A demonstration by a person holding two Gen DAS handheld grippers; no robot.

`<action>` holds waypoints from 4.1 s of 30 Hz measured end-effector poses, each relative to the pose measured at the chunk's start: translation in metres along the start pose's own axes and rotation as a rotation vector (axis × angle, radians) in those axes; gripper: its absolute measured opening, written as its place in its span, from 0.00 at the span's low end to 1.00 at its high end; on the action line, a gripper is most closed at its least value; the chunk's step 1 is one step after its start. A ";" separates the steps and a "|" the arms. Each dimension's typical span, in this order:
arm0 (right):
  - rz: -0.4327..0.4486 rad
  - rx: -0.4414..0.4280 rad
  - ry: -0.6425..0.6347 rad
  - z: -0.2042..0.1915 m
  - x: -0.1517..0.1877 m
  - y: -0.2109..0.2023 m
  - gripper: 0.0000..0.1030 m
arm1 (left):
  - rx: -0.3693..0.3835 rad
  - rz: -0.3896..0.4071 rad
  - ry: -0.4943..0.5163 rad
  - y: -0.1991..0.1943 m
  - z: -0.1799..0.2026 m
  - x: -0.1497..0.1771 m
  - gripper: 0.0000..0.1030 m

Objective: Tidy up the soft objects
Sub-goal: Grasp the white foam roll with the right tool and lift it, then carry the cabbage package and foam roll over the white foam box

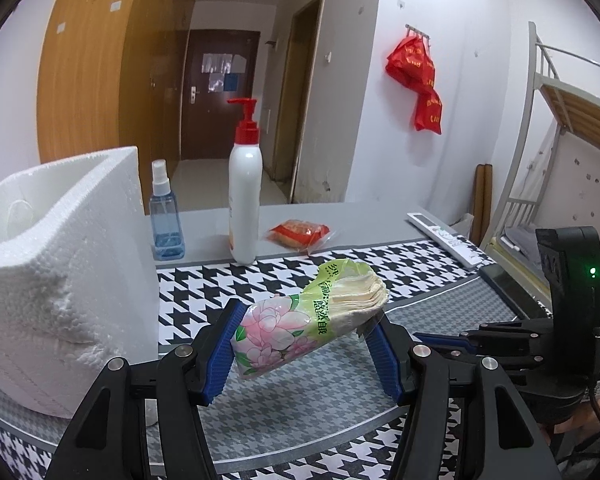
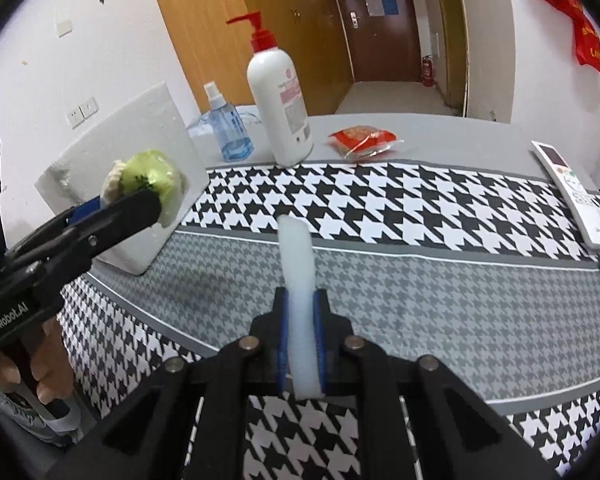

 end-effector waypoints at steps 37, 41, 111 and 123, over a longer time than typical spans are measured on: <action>0.311 -0.019 0.010 -0.046 -0.039 -0.107 0.14 | -0.034 0.186 0.084 -0.090 0.006 -0.035 0.60; 0.333 -0.019 0.005 -0.052 -0.042 -0.115 0.14 | -0.040 0.203 0.090 -0.098 0.005 -0.038 0.60; 0.308 -0.166 -0.272 -0.193 -0.105 -0.069 0.14 | -0.371 0.295 -0.051 -0.183 -0.129 -0.044 0.60; 0.276 -0.176 -0.314 -0.217 -0.112 -0.050 0.14 | -0.401 0.286 -0.078 -0.184 -0.152 -0.041 0.60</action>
Point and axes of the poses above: each gripper's, at about its wrist camera, not at the fingertips, and y roughly the way its jaws point, z to its right, x to its underside, the point moved 9 cm from there along y, roughly the way its jaws point, and after that the axes turned 7 degrees about -z, right-handed, at the moved point
